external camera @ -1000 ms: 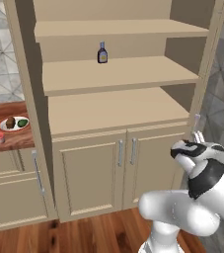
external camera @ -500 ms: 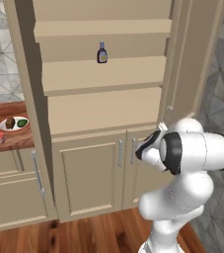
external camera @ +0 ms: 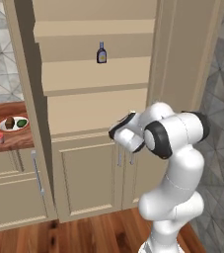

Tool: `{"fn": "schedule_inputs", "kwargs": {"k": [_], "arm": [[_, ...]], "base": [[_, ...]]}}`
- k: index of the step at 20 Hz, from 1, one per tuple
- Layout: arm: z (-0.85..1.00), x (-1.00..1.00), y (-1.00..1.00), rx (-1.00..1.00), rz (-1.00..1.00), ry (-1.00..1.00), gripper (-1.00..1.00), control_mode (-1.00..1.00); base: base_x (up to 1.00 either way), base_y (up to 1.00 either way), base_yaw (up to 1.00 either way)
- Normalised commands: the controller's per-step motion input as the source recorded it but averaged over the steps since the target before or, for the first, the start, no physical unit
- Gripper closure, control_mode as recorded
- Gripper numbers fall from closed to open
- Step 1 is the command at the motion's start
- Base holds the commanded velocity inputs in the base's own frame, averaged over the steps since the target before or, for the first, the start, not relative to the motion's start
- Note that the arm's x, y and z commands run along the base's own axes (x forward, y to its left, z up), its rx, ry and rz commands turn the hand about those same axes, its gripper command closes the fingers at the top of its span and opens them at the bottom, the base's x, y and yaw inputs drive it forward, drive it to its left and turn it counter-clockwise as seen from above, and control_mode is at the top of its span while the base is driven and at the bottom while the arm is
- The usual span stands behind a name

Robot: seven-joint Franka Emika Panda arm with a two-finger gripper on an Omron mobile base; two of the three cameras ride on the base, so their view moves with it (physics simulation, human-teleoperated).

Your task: Pick the avocado and bread from the counter and place them on the plate. Then pick the jam from the cabinet and place it next to the plate. Lastly close the cabinet door.

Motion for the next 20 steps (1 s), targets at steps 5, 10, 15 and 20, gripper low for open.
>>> {"fn": "schedule_inputs", "kwargs": {"k": [5, 10, 15, 20], "arm": [[0.33, 1.0, 0.14, 0.0, 0.24, 0.0, -1.0, -1.0], [0.47, 0.94, -0.17, 0.04, 0.26, -0.01, -1.0, -1.0], [0.33, 0.97, -0.52, 0.11, 0.26, -0.01, -1.0, -1.0], [-0.01, 0.87, -0.45, 0.04, 0.25, -0.01, -1.0, -1.0]], "base": [[0.0, 0.0, 0.0], [0.0, 0.0, 0.0], [0.0, 0.0, 0.0], [0.0, 0.0, 0.0]]}}
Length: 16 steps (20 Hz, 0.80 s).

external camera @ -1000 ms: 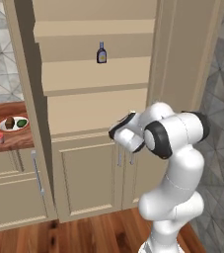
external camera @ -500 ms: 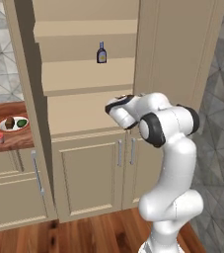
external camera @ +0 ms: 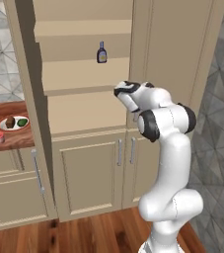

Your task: Pick the avocado and bread from the counter and place them on the plate. Then pick the jam from the cabinet and place it next to the plate. Lastly close the cabinet door.

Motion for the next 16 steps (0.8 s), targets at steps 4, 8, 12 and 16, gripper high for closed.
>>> {"fn": "schedule_inputs", "kwargs": {"k": [4, 8, 12, 16], "arm": [[-0.48, 0.65, -0.09, 0.0, 0.16, -0.06, -1.0, -1.0], [-0.48, 0.28, 0.0, -0.04, 0.03, -0.09, -1.0, -1.0], [0.0, -0.64, 0.0, -0.07, 0.0, 0.0, -1.0, -1.0], [0.0, -0.99, 0.05, -0.13, 0.0, 0.0, -1.0, -1.0]], "base": [[0.0, 0.0, 0.0], [0.0, 0.0, 0.0], [0.0, 0.0, 0.0], [0.0, 0.0, 0.0]]}}
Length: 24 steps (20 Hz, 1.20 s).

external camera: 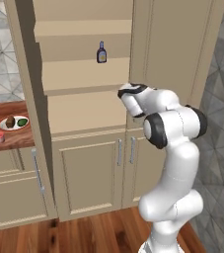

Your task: Pick the avocado and bread from the counter and place them on the plate. Then pick the jam from the cabinet and place it next to the plate. Lastly close the cabinet door.

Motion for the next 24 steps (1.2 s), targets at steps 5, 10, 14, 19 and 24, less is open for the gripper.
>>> {"fn": "schedule_inputs", "kwargs": {"k": [5, 10, 14, 19, 24], "arm": [[0.15, -1.0, 0.02, -0.14, 0.0, 0.0, -1.0, -1.0], [0.26, -0.91, 0.0, -0.11, 0.02, 0.0, -1.0, -1.0], [0.19, -0.72, 0.0, -0.05, 0.03, -0.01, -1.0, -1.0], [0.22, -0.64, 0.0, 0.0, 0.0, -0.01, -1.0, -1.0], [0.29, -0.51, 0.0, 0.0, 0.0, 0.0, -1.0, -1.0]], "base": [[0.0, 0.0, 0.0], [0.0, 0.0, 0.0], [0.0, 0.0, 0.0], [0.0, 0.0, 0.0], [0.0, 0.0, 0.0]]}}
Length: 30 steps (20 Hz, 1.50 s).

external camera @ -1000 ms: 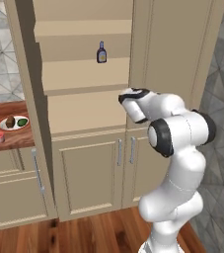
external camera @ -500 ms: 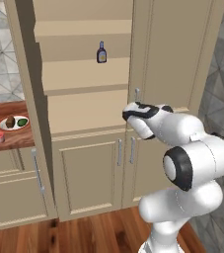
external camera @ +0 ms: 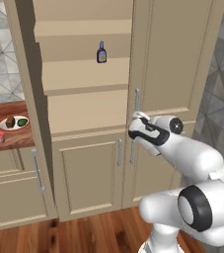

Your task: Pick the avocado and bread from the counter and place them on the plate. Then pick the jam from the cabinet and place it next to the plate. Lastly close the cabinet door.

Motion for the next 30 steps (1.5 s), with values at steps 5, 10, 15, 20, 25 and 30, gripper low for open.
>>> {"fn": "schedule_inputs", "kwargs": {"k": [5, 10, 15, 20, 25, 30], "arm": [[0.41, -0.25, 0.0, -0.02, 0.0, 0.08, -1.0, -1.0], [0.51, -0.23, 0.0, -0.06, -0.03, 0.17, -1.0, -1.0], [0.5, -0.15, 0.0, -0.13, -0.07, 0.25, -1.0, -1.0], [0.22, -0.42, 0.0, -0.12, -0.08, 0.15, -1.0, -1.0], [0.0, -0.94, 0.0, -0.03, -0.08, -0.12, -1.0, -1.0], [0.0, -0.99, 0.0, 0.0, -0.02, -0.27, -1.0, -1.0]], "base": [[0.0, 0.0, 0.0], [0.0, 0.0, 0.0], [0.0, 0.0, 0.0], [0.0, 0.0, 0.0], [0.0, 0.0, 0.0], [0.0, 0.0, 0.0]]}}
